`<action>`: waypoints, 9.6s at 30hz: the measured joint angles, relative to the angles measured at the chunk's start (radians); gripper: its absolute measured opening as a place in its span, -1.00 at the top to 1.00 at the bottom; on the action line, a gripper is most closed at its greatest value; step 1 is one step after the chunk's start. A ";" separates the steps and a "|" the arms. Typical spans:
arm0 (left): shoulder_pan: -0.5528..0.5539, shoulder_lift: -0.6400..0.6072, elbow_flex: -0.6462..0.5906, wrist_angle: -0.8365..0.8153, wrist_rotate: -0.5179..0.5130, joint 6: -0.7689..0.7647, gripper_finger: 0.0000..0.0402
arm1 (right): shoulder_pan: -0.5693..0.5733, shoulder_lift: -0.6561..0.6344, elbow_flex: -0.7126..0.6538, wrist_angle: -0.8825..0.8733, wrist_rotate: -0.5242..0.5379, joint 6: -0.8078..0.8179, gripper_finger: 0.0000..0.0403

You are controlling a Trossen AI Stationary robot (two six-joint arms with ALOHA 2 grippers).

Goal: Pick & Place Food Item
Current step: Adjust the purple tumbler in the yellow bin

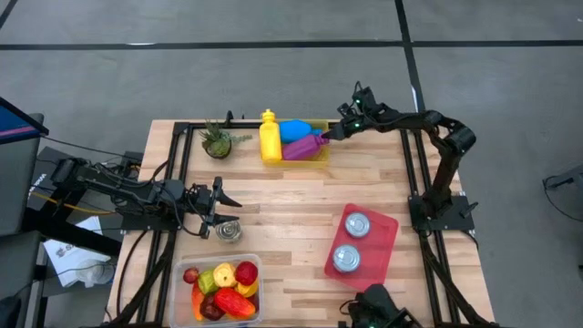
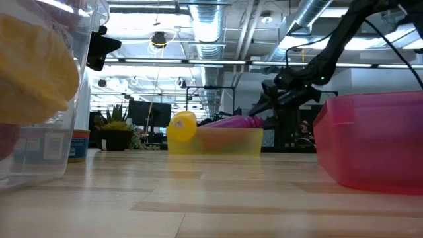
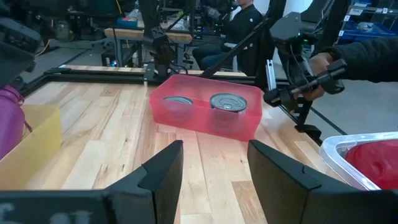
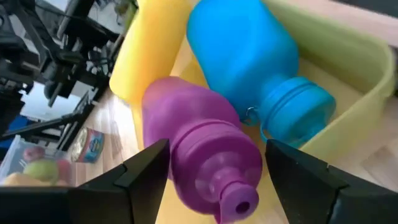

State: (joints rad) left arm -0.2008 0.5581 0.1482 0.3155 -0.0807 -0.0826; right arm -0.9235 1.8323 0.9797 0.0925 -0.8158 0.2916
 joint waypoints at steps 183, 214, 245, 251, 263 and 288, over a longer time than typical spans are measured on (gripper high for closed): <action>0.000 0.001 0.000 0.127 0.034 -0.127 0.14 | 0.705 0.185 0.554 -1.449 1.926 -1.466 0.10; 0.000 0.065 0.000 0.152 -0.005 -0.079 0.14 | 0.895 0.184 0.554 -1.370 1.894 -1.462 -0.06; 0.000 0.065 0.000 0.145 -0.002 -0.082 0.14 | 0.895 0.185 0.652 -1.483 1.759 -1.496 -0.02; 0.000 0.065 0.000 0.144 -0.002 -0.082 0.14 | 0.895 0.184 0.653 -1.518 1.717 -1.496 -0.02; 0.000 0.065 0.000 0.134 -0.006 -0.080 0.14 | 0.897 0.182 0.654 -1.548 1.655 -1.360 -0.20; 0.000 0.065 0.000 0.126 -0.001 -0.079 0.14 | 0.940 0.186 0.651 -1.625 1.676 -1.261 -0.29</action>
State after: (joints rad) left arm -0.2008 0.6231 0.1486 0.4419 -0.0818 -0.1620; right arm 0.0164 2.0186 1.6310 -1.5329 0.8600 -0.9698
